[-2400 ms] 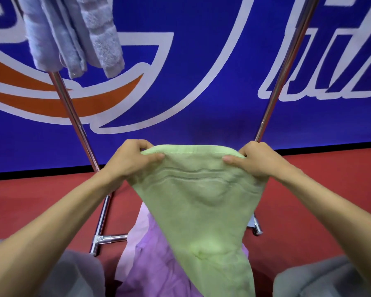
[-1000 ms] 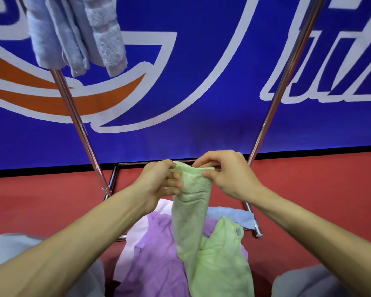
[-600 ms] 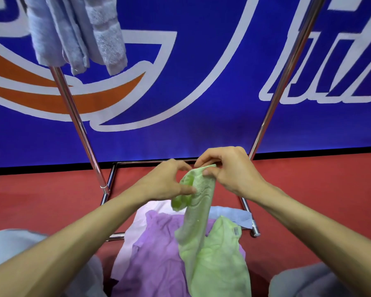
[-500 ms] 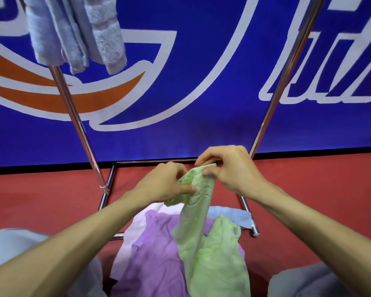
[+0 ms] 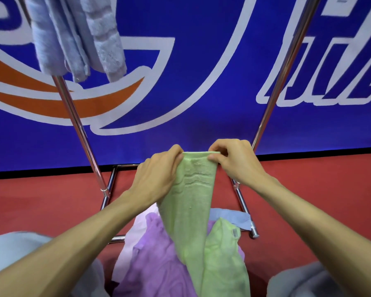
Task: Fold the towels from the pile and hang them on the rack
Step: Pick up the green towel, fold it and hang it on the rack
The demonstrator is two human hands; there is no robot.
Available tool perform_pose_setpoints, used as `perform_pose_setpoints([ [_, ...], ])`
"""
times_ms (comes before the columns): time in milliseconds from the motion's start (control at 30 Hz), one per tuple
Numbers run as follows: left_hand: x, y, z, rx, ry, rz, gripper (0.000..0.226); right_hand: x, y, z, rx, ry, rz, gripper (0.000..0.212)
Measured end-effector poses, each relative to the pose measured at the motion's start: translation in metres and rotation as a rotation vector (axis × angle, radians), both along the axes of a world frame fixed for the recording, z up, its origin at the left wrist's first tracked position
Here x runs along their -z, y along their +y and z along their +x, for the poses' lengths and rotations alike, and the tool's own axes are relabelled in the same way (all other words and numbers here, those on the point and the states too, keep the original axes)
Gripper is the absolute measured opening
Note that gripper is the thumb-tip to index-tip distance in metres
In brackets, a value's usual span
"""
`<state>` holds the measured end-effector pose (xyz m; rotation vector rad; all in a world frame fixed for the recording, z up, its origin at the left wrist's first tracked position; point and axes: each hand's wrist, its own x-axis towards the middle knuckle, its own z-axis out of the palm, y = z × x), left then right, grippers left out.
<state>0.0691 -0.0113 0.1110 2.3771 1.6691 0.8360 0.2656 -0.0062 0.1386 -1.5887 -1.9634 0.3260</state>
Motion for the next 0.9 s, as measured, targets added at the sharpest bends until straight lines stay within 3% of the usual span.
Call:
perform_pose_setpoints([
  [267, -0.071, 0.008, -0.015, 0.071, -0.041, 0.029, 0.037, -0.076, 0.009, 0.003, 0.066, 0.293, 0.067, 0.006],
  [367, -0.12, 0.002, -0.019, 0.056, 0.177, 0.11, 0.05, -0.117, 0.0, 0.003, 0.034, 0.228, 0.142, 0.003],
  [467, -0.17, -0.008, -0.019, 0.052, 0.244, 0.237, 0.055, -0.16, -0.015, 0.003, 0.027, 0.136, 0.198, 0.005],
  [567, -0.217, -0.021, -0.017, 0.057, 0.205, 0.327, 0.054, -0.203, -0.03, 0.004, 0.033, 0.174, 0.268, 0.008],
  [733, -0.291, -0.043, -0.013, 0.106, 0.021, 0.418, 0.048, -0.263, -0.053, 0.011, -0.022, 0.595, 0.345, 0.018],
  [900, -0.345, -0.07, -0.016, 0.134, 0.05, 0.501, 0.037, -0.311, -0.084, 0.013, -0.065, 0.614, 0.406, 0.014],
])
